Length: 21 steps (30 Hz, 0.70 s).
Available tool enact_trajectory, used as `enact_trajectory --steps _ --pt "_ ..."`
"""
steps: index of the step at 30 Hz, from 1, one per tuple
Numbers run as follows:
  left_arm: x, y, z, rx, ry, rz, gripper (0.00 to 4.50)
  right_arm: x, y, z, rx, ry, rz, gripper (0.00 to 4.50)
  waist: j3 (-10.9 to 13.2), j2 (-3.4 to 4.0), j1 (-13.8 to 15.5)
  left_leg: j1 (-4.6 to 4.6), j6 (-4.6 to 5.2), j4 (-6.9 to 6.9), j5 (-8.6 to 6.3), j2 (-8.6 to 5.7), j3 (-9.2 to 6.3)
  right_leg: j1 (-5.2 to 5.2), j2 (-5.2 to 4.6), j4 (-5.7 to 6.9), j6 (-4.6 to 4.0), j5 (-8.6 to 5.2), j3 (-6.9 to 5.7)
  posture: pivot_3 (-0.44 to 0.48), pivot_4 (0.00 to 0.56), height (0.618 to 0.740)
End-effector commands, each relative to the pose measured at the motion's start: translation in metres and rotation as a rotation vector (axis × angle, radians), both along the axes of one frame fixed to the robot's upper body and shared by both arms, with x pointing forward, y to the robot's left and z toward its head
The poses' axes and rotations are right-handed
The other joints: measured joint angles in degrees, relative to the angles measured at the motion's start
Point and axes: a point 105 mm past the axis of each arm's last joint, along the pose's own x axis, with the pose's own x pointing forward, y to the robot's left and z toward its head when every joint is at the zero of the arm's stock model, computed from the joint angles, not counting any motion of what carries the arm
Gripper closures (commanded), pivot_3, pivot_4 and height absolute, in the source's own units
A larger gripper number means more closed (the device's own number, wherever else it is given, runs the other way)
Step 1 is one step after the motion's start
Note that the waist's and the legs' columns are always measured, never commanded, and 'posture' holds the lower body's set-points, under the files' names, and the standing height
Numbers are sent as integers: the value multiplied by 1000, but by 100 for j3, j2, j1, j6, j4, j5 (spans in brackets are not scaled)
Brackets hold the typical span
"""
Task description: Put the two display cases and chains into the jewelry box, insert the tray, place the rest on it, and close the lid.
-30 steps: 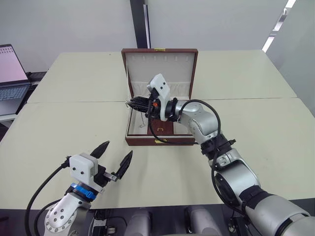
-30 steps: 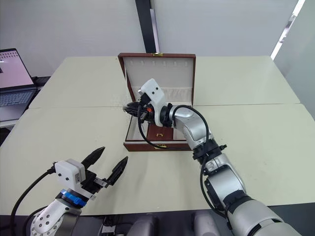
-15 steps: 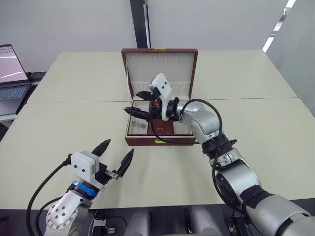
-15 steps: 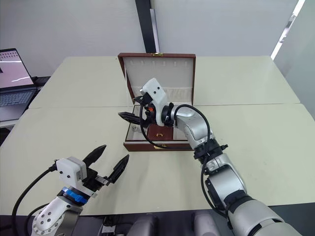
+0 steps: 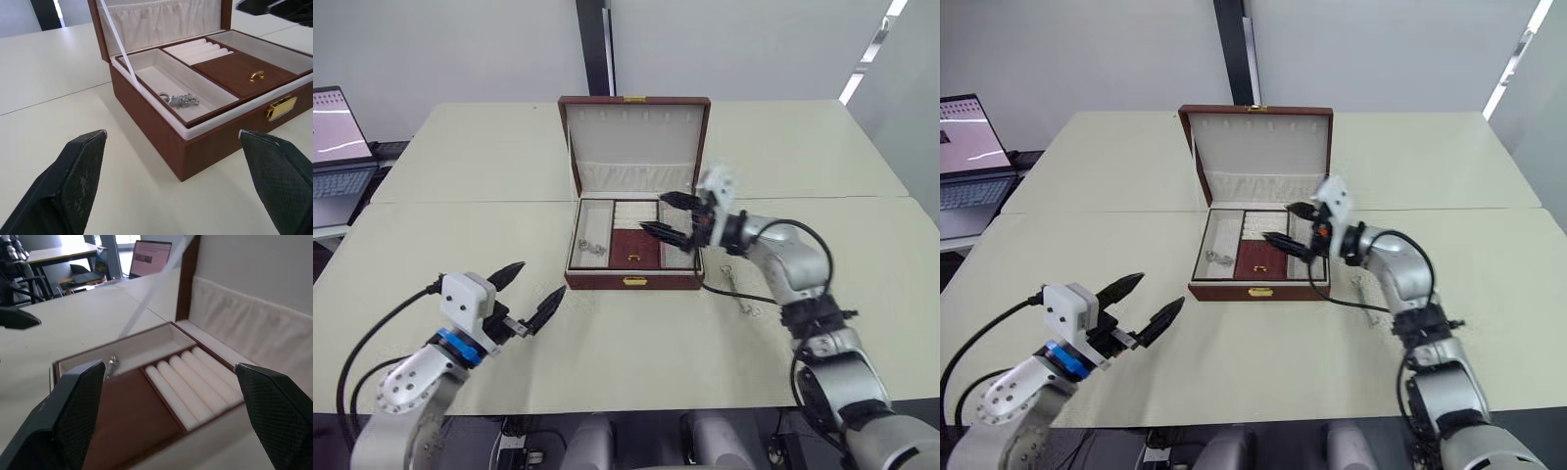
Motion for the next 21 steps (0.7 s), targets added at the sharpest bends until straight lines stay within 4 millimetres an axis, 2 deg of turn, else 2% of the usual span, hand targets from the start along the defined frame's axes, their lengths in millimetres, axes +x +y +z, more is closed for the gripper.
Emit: enact_trajectory --steps 1,4,8,12,16,21 --pt "2 18 11 16 -6 -6 0 -10 -28 16 2 -73 -24 24 0 0 -25 1 0 0 0 2 2 -1 1 0 0 0 1 0 150 740" --pt "1 38 12 54 28 5 0 -19 -70 5 -60 -51 -101 24 0 0 -26 0 0 -2 0 3 -2 1 3 0 0 0 -2 0 150 740" --pt "-2 64 11 83 58 52 0 -32 -114 -6 -110 -13 -192 24 2 -1 -33 0 1 -3 0 2 6 1 0 -4 0 0 4 0 150 740" --pt "-8 92 10 114 84 112 0 -44 -150 -22 -161 29 -273 24 2 -2 -34 3 1 -2 0 3 4 3 1 -2 0 -1 2 0 150 740" --pt "-9 110 10 135 89 148 0 -51 -172 -33 -191 59 -321 24 2 -2 -38 4 1 -2 0 2 6 5 1 -2 0 -1 4 0 150 740" --pt "-10 123 11 144 88 177 0 -57 -189 -46 -215 95 -354 24 2 -2 -29 4 0 -2 0 2 5 5 0 -2 0 -1 4 0 150 740"
